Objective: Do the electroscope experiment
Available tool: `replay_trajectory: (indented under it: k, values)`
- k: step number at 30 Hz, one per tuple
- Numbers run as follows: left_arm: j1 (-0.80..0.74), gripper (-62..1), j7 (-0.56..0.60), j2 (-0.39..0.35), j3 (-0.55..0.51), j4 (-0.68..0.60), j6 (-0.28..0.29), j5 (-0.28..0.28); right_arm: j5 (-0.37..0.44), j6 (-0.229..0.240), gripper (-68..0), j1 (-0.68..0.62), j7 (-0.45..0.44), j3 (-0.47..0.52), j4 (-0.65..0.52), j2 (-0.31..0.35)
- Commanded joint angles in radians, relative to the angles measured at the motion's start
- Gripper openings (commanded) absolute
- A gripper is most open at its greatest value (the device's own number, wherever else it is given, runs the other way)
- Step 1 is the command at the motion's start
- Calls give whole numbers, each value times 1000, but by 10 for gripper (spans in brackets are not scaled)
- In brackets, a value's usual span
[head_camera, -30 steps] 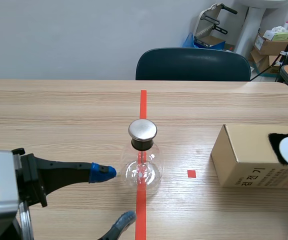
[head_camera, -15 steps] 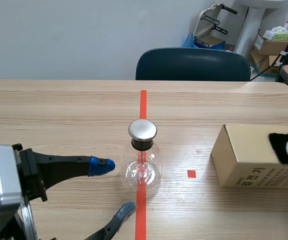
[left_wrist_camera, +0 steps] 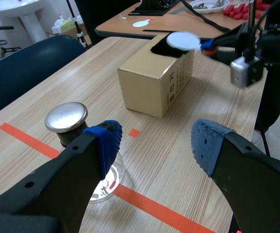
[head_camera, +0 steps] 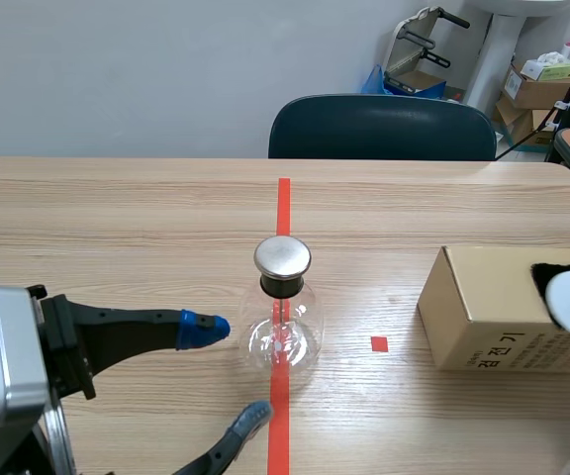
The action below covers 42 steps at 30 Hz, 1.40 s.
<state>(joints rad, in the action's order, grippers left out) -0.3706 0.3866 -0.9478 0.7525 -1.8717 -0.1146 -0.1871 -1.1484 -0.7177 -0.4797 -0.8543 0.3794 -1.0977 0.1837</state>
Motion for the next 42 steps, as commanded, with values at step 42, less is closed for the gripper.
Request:
replay_trajectory:
  k: [42]
  values:
    - [3, -268, -21, 5, -1, -11, -14, -3, -19, 7, -658, -16, 105, 56, -5, 8]
